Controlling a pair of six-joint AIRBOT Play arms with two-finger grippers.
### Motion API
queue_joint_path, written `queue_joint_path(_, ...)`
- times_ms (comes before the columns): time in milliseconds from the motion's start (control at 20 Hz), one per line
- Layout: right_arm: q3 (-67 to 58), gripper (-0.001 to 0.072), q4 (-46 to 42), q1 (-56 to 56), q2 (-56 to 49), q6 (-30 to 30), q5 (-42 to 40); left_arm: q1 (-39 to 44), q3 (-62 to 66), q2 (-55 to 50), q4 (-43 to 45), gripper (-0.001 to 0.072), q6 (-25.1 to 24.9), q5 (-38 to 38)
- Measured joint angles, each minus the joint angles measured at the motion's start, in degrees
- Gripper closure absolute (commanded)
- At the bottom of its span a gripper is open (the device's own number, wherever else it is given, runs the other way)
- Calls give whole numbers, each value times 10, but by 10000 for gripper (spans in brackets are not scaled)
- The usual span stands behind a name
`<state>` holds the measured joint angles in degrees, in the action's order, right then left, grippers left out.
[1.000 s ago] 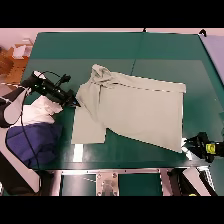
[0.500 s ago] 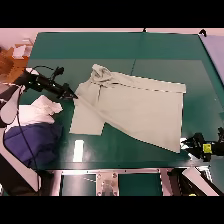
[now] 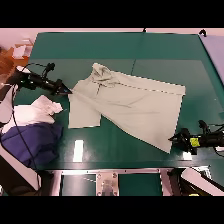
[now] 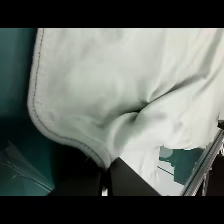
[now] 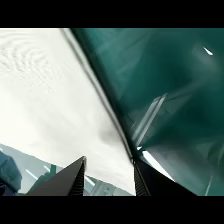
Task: Fold the shirts.
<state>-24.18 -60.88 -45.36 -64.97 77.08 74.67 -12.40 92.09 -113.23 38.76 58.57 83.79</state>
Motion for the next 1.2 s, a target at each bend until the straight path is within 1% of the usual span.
queue_joint_path(300,11,371,2,30,-11,13,32,-1,0,0,-1,680,-1,5)
queue_joint_path(350,11,457,2,32,-11,13,35,-1,0,0,-1,681,-1,7)
queue_joint_path(400,12,523,0,35,-11,14,38,-1,0,0,-1,680,-1,9)
queue_joint_path(500,11,678,4,40,-12,10,40,-1,0,0,-2,681,0,10)
queue_joint_path(550,11,694,14,44,-12,5,39,-1,0,0,-2,681,0,12)
queue_joint_path(700,2,695,64,58,-11,-29,27,-1,2,1,-10,682,5,22)
queue_joint_path(850,-56,695,169,68,7,-67,45,-2,25,13,-66,682,9,54)
queue_joint_path(1000,-180,695,298,70,42,-83,81,-2,75,65,-153,682,16,68)
queue_joint_path(1100,-282,695,375,71,65,-84,78,-2,119,123,-213,682,25,54)
queue_joint_path(1200,-383,695,439,71,85,-85,52,-2,165,195,-260,682,31,21)
